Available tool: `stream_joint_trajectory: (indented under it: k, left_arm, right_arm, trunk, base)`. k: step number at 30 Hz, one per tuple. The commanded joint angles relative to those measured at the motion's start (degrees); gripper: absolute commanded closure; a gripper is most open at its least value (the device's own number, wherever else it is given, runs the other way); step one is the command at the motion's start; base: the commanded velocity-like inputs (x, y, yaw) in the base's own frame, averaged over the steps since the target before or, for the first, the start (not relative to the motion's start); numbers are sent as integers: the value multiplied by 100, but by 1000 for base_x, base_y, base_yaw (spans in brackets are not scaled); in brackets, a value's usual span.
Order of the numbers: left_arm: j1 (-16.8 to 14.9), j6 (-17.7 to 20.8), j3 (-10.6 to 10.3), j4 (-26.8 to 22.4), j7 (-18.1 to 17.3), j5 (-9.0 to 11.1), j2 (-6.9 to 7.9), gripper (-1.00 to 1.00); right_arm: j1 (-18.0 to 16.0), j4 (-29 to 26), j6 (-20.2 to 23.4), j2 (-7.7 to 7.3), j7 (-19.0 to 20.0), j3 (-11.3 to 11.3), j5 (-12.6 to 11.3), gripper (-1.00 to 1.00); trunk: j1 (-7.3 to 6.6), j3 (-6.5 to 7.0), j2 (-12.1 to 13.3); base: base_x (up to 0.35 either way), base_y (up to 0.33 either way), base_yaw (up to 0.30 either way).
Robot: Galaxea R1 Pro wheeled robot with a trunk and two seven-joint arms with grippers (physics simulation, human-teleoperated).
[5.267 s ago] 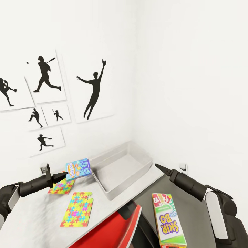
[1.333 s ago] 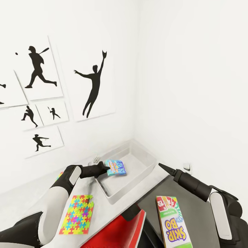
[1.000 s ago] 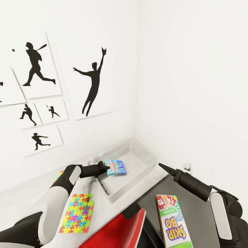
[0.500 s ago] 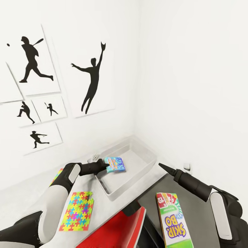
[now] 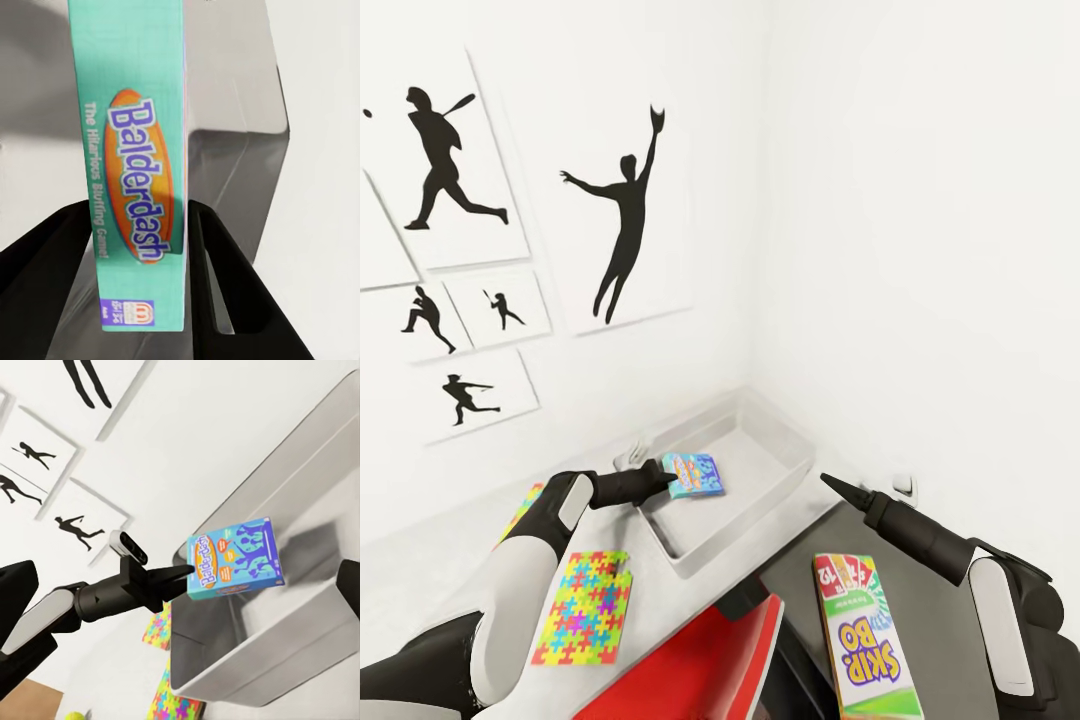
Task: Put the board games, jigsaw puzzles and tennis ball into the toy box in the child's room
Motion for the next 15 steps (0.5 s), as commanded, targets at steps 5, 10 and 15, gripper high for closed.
stream_joint_trajectory:
  k: [5, 10, 15]
  left_arm:
    - [-7, 31, 42, -66, -13, -17, -11, 100]
    - [-7, 30, 42, -85, -17, -16, -14, 100]
    - [-7, 26, 41, -92, -13, -15, -9, 100]
  right_arm:
    - [-6, 0, 26, 0, 21, -2, 6, -100]
    - [-6, 0, 26, 0, 22, -1, 6, -100]
    - [-6, 1, 26, 0, 20, -1, 6, -100]
  trunk:
    - [3, -58, -12]
    - [3, -106, -12]
    - [3, -153, -12]
  base:
    - [0, 0, 0]
    - [0, 0, 0]
    - [0, 0, 0]
